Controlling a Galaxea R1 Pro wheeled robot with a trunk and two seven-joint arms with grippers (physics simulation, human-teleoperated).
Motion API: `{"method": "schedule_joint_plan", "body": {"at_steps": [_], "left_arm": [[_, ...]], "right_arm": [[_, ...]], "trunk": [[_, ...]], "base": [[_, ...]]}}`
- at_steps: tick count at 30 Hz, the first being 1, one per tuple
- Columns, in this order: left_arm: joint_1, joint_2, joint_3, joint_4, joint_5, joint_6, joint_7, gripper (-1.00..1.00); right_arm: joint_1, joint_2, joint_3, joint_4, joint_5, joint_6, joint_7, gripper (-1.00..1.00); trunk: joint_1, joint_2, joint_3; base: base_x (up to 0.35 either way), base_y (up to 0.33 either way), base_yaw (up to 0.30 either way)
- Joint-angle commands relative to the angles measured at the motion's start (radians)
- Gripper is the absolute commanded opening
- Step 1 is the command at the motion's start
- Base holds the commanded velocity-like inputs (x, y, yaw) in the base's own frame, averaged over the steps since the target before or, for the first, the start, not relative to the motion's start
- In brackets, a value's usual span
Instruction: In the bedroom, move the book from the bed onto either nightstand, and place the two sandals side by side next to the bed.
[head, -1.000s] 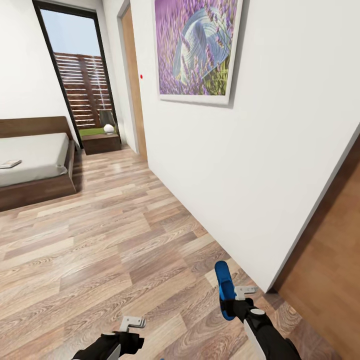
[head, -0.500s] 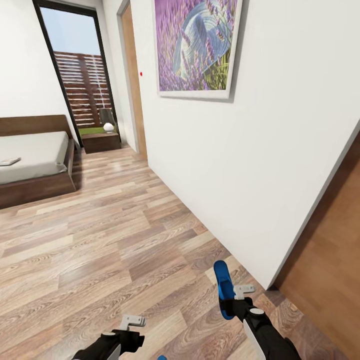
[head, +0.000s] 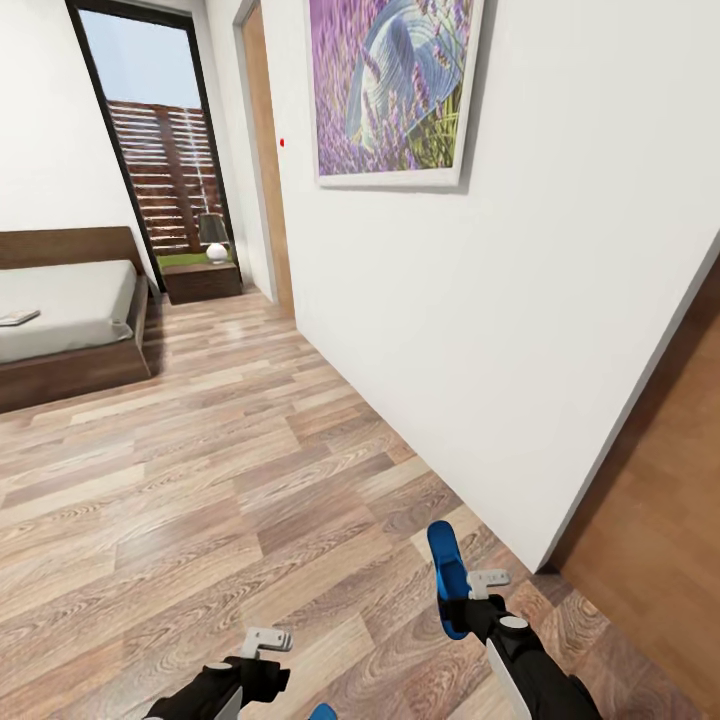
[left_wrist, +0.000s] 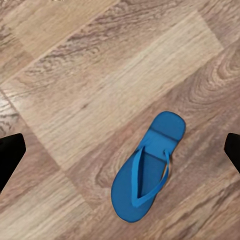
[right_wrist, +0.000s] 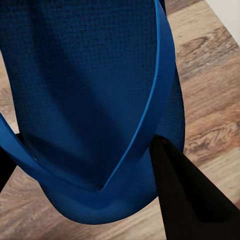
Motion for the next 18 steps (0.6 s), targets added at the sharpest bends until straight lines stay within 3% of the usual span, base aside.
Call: {"method": "schedule_joint_plan", "body": {"at_steps": [1,11,18], "left_arm": [[0.0,0.0,-0.007,-0.003,0.003,0.005,-0.001,1.0],[-0.001,0.0,-0.009,-0.003,-0.001,0.003,0.002,1.0],[0.0,0.001,-0.009,-0.002,-0.003,0.004,0.001,1.0]], "right_arm": [[0.0,0.0,0.0,-0.002,0.0,0.006,0.0,-1.0],[0.0,0.001,0.001,-0.001,0.0,0.007,-0.001,-1.0],[0.0,0.002,0.001,-0.001,0.001,0.007,-0.002,-1.0]], "trunk": [[0.004,-0.008,-0.004],[0.042,-0.078,-0.035],[0.042,-0.078,-0.035]], "base": [[0.0,0.0,0.0],[0.0,0.0,0.0],[0.0,0.0,0.0]]}}
